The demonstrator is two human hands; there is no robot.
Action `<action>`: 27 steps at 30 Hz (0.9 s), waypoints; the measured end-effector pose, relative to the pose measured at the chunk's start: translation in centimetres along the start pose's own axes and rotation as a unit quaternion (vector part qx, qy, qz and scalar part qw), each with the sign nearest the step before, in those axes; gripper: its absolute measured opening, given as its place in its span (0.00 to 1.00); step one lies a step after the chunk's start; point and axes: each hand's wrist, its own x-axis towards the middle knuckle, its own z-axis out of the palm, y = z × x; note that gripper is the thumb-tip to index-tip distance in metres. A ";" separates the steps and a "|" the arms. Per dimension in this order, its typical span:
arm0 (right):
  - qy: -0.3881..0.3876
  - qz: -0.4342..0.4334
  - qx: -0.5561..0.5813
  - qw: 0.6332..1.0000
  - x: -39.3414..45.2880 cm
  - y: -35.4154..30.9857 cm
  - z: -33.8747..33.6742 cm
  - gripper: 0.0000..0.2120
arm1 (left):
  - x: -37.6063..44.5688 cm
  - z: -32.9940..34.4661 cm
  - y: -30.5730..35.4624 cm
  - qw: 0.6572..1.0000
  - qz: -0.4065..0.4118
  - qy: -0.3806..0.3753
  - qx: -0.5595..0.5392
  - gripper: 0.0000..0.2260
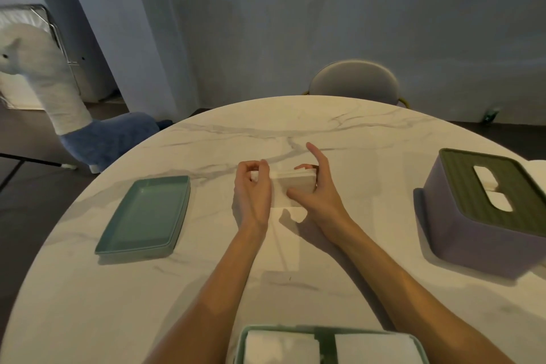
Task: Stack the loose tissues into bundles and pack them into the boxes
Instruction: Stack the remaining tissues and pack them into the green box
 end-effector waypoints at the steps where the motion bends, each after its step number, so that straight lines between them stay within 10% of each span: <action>1: -0.011 -0.002 0.001 1.000 0.0 0.1 0.2 0.45 | 0.0 0.0 0.0 1.000 -0.001 0.003 -0.002 0.07; 10: -0.030 -0.019 -0.035 0.999 0.2 0.4 -0.1 0.46 | -1.0 -0.4 0.8 1.000 -0.018 0.004 -0.002 0.06; 16: -0.078 -0.036 -0.134 0.987 -0.1 0.5 -2.7 0.25 | 0.4 -1.2 1.1 0.986 -0.007 -0.135 -0.092 0.06; 27: -0.048 -0.025 -0.135 0.989 0.1 0.8 -5.1 0.18 | 1.6 -3.6 -0.3 0.946 0.184 -0.256 0.073 0.15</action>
